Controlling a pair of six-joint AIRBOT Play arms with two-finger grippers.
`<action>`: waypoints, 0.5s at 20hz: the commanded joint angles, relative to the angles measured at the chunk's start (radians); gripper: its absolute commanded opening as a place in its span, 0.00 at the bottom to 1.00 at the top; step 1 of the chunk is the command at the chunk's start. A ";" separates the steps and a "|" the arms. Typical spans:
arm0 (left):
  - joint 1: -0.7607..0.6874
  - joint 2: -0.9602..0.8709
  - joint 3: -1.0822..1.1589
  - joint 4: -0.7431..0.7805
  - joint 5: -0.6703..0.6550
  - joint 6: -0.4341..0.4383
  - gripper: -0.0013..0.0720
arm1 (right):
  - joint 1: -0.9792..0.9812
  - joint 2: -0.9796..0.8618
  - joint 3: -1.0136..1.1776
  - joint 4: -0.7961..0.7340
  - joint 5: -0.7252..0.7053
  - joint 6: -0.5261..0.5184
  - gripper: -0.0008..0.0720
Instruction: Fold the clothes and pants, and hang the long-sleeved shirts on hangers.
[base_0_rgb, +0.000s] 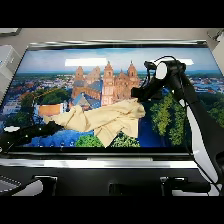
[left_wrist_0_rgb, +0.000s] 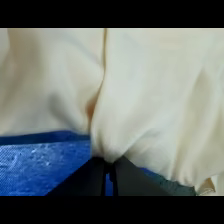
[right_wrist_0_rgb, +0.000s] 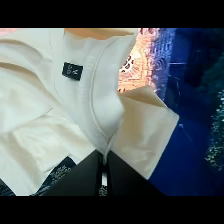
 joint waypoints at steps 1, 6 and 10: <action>0.000 -0.002 0.050 -0.029 -0.058 0.007 0.04 | 0.000 0.013 0.001 0.008 -0.003 0.008 0.06; 0.000 0.073 0.274 -0.029 -0.222 -0.094 0.04 | 0.000 0.144 0.003 -0.033 -0.106 0.043 0.06; -0.002 0.157 0.605 -0.026 -0.202 -0.214 0.04 | 0.000 0.314 0.005 -0.195 -0.327 0.169 0.06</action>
